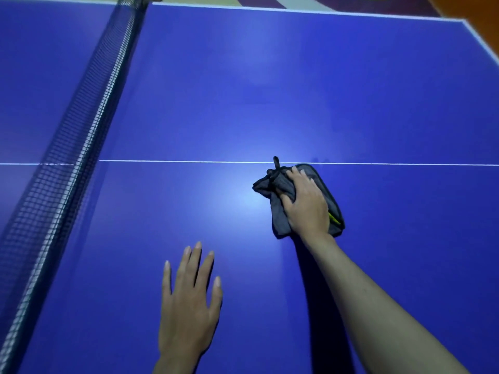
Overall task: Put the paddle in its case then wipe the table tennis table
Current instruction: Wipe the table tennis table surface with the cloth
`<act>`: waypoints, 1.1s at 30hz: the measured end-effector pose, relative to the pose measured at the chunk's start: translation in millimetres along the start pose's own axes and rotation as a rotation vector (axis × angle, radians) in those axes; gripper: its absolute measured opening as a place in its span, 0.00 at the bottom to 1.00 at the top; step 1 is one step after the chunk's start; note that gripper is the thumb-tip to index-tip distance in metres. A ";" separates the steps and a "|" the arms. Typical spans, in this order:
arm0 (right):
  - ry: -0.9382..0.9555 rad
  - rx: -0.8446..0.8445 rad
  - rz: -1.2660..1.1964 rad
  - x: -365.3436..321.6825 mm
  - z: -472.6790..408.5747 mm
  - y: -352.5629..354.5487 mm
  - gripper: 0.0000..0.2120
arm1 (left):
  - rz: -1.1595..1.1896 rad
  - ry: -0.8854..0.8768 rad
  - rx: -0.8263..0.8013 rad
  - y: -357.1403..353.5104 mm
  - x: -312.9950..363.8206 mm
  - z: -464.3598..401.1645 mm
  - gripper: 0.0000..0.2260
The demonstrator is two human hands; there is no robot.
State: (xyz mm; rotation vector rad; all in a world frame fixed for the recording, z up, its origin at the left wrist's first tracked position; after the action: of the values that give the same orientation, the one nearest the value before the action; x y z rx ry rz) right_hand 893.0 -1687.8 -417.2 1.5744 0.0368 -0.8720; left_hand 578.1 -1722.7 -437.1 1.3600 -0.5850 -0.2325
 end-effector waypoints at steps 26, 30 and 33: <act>0.062 -0.065 0.059 -72.1 224.7 -66.1 0.31 | 0.430 -0.060 0.058 23.9 -4.9 10.4 0.21; 0.035 -0.072 0.064 -73.0 235.5 -70.4 0.31 | 0.297 -0.068 0.069 35.1 -26.0 12.8 0.21; 0.042 -0.074 0.080 -74.5 211.0 -70.1 0.31 | 0.155 -0.073 0.025 31.2 -49.5 9.3 0.24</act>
State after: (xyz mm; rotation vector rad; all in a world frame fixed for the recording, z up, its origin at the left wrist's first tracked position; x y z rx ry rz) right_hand 699.8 -1820.7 -423.0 1.5149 0.0359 -0.7668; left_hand 526.5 -1700.0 -419.0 1.3273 -0.7525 -0.1501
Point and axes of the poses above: each hand's wrist, its own z-axis away from the middle knuckle, its own y-axis out of the back of the hand, x = y × z, the point moved 9 cm from there along -z, towards the middle knuckle, and after that the axes turned 10 degrees about -x, right-handed, at the moved point
